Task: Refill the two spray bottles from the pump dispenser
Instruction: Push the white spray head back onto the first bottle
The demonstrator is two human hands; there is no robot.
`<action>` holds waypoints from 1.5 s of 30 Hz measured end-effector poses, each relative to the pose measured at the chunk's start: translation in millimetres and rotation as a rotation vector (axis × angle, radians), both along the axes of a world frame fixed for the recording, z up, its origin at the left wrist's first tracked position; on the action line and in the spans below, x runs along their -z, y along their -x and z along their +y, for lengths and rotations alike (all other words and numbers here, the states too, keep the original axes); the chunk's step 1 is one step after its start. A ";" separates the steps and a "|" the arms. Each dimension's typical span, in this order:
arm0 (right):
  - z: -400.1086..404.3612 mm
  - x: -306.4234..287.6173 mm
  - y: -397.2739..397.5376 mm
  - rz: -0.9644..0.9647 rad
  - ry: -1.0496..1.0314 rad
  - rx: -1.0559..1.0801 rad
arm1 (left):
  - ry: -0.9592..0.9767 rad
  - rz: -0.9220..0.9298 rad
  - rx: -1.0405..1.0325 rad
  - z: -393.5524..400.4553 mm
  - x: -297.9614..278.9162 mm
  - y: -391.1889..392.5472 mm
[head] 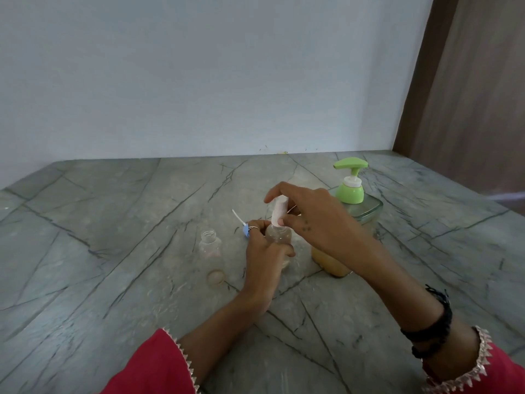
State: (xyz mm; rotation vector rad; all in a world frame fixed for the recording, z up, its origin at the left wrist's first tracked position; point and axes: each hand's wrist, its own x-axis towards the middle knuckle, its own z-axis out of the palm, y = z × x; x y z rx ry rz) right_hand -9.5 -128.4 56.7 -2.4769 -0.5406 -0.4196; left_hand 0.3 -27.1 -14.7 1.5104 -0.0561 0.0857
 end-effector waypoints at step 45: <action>4.7 -29.5 -4.9 0.142 0.106 0.054 | 0.006 0.005 0.092 -0.4 11.9 -13.6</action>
